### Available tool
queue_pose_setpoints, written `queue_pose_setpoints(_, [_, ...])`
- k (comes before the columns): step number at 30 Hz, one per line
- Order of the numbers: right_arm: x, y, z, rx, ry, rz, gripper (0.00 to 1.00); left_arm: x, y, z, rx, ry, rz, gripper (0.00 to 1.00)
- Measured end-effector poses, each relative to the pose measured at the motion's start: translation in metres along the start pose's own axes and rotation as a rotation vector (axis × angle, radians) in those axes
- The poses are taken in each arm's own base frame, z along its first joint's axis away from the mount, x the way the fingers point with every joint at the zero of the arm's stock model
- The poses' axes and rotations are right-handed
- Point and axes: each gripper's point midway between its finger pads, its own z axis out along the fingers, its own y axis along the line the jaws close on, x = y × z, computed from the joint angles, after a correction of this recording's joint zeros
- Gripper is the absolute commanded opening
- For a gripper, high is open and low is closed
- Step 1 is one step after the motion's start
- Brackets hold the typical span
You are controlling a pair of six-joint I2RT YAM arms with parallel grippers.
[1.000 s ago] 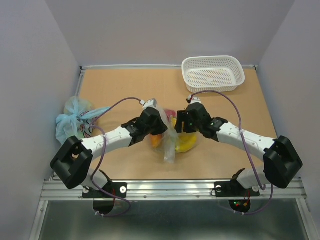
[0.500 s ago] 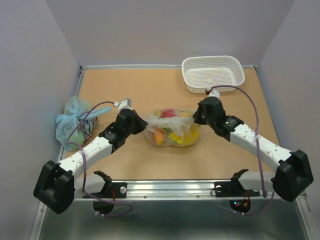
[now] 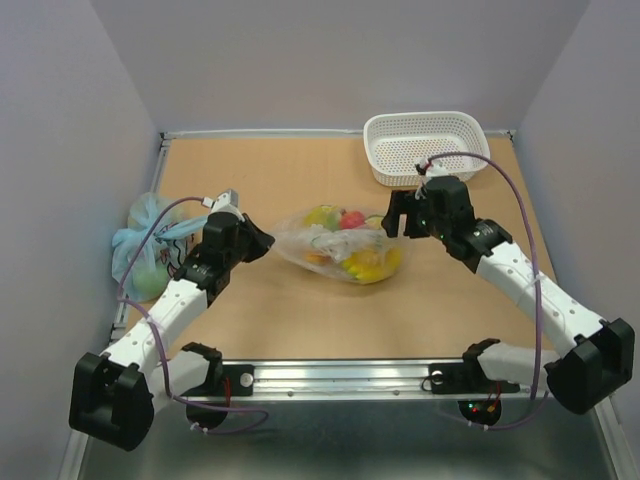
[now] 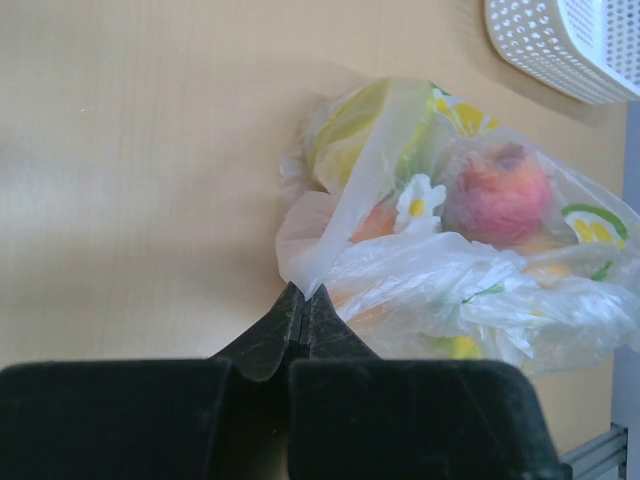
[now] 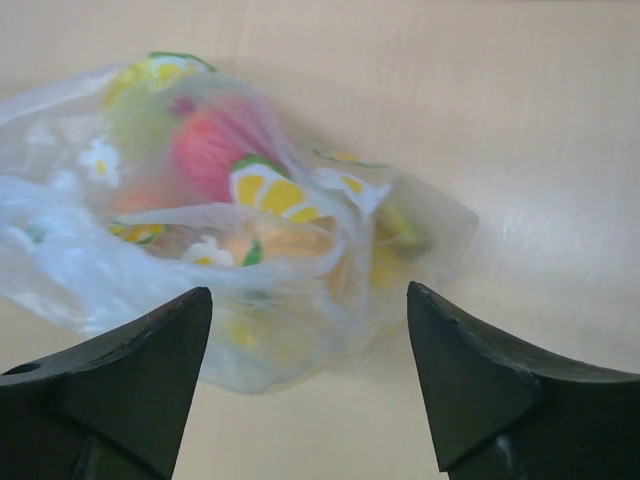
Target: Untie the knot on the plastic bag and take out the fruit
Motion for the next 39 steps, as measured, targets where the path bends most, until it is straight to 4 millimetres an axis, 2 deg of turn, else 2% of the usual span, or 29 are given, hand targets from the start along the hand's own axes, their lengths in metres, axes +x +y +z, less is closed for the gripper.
queue_pose_setpoints(3, [-0.033,0.032,-0.015,-0.096,-0.045,-0.126,0.86,-0.005,-0.013,-0.003,0.047,0.005,0.034,0.00])
queue_pose_setpoints(5, [-0.061,0.065,-0.026,-0.185,-0.102,-0.219,0.85,-0.008,-0.019,-0.006,0.069,0.005,0.051,0.00])
queue_pose_setpoints(6, [-0.065,0.075,-0.029,-0.208,-0.112,-0.246,0.85,-0.009,-0.020,-0.007,0.074,0.004,0.056,0.00])
queue_pose_setpoints(7, [-0.069,0.097,-0.030,-0.261,-0.117,-0.302,0.85,-0.010,-0.022,-0.009,0.079,0.005,0.064,0.00])
queue_pose_setpoints(9, [-0.064,0.117,-0.027,-0.311,-0.101,-0.364,0.85,-0.012,-0.024,-0.011,0.082,0.003,0.076,0.00])
queue_pose_setpoints(12, [-0.029,0.135,-0.003,-0.357,0.003,-0.462,0.84,-0.015,-0.025,-0.015,0.080,-0.001,0.092,0.00])
queue_pose_setpoints(14, [-0.006,0.131,0.017,-0.337,0.082,-0.505,0.80,-0.016,-0.024,-0.016,0.076,-0.004,0.101,0.00])
queue_pose_setpoints(16, [0.007,0.121,0.031,-0.300,0.127,-0.527,0.75,-0.016,-0.023,-0.017,0.072,-0.004,0.104,0.00])
queue_pose_setpoints(18, [0.013,0.109,0.039,-0.243,0.145,-0.549,0.53,-0.015,-0.021,-0.018,0.063,-0.002,0.108,0.00])
queue_pose_setpoints(20, [0.015,0.094,0.044,-0.171,0.149,-0.569,0.25,-0.015,-0.019,-0.017,0.054,-0.001,0.108,0.00])
queue_pose_setpoints(21, [0.013,0.087,0.045,-0.132,0.143,-0.577,0.02,-0.015,-0.018,-0.018,0.049,-0.003,0.107,0.00])
queue_pose_setpoints(25, [-0.007,0.069,0.039,-0.010,0.076,-0.557,0.00,-0.020,-0.012,-0.019,0.011,-0.031,0.085,0.00])
queue_pose_setpoints(27, [-0.026,0.057,0.028,0.053,0.010,-0.489,0.01,-0.022,-0.007,-0.019,-0.006,-0.047,0.054,0.00])
queue_pose_setpoints(28, [-0.041,0.047,0.017,0.090,-0.058,-0.417,0.01,-0.022,-0.002,-0.019,-0.020,-0.057,0.030,0.00])
queue_pose_setpoints(30, [-0.059,0.029,-0.004,0.127,-0.151,-0.269,0.00,-0.023,0.003,-0.019,-0.021,-0.068,-0.017,0.00])
queue_pose_setpoints(32, [-0.068,0.019,-0.024,0.125,-0.242,-0.118,0.00,-0.023,0.002,-0.019,0.003,-0.074,-0.068,0.00])
queue_pose_setpoints(34, [-0.063,0.018,-0.037,0.077,-0.303,-0.011,0.01,-0.023,-0.001,-0.019,0.031,-0.073,-0.093,0.00])
queue_pose_setpoints(35, [-0.054,0.016,-0.039,0.057,-0.308,0.022,0.01,-0.024,-0.002,-0.018,0.038,-0.074,-0.102,0.00])
queue_pose_setpoints(39, [-0.012,0.009,-0.024,0.013,-0.235,0.088,0.01,-0.022,0.001,-0.016,0.048,-0.058,-0.092,0.01])
